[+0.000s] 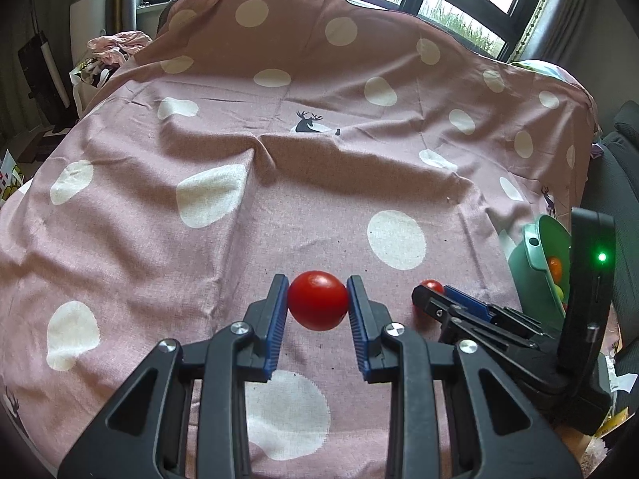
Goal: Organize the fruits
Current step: 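Carry the cherry tomato in the right tool over the bowl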
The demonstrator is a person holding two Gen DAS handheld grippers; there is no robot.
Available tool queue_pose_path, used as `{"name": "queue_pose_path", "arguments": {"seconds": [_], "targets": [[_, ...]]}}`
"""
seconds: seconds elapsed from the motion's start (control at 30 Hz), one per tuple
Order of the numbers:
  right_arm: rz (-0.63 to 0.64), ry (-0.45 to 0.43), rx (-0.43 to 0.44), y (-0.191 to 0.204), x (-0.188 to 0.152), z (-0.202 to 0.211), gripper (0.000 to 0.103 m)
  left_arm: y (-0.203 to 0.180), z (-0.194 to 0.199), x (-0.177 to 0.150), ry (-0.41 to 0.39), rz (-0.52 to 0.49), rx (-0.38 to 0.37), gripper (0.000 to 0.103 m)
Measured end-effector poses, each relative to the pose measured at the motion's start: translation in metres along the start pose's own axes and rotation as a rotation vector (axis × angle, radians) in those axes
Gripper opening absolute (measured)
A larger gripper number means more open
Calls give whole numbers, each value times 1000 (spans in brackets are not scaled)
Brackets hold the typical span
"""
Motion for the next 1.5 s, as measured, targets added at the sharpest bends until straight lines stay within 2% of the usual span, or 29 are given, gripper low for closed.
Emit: {"name": "queue_pose_path", "arguments": {"seconds": [0.17, 0.37, 0.47, 0.77, 0.97, 1.1, 1.23, 1.5], "targets": [[51, 2, -41, 6, -6, -3, 31, -4, 2, -1, -1, -3, -6, 30], [21, 0, -16, 1, -9, 7, 30, -11, 14, -1, -25, -13, -37, 30], [19, -27, -18, 1, -8, 22, 30, -18, 21, -1, -42, -27, -42, 30], [-27, -159, 75, -7, 1, 92, 30, -54, 54, 5, -126, -78, -91, 30], [-69, -254, 51, -28, 7, 133, 30, -87, 66, 8, -157, -89, -159, 30], [-119, -293, 31, -48, 9, 152, 30, -116, 65, 9, -151, -108, -210, 30], [-167, -345, -34, -71, 9, 170, 30, -146, 62, 9, -138, -125, -264, 30], [-293, -387, -54, -118, 5, 189, 30, -193, 49, 6, -102, -178, -317, 30]]}}
Point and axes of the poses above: each gripper's, at about its wrist camera, not at the fingertips, and z roughly against the way its jaws point, y to its left, x to its top, the point moved 3 cm from there along -z, roughly the way its jaws point, and after that the axes turned 3 degrees about x, right-handed, at the moved point
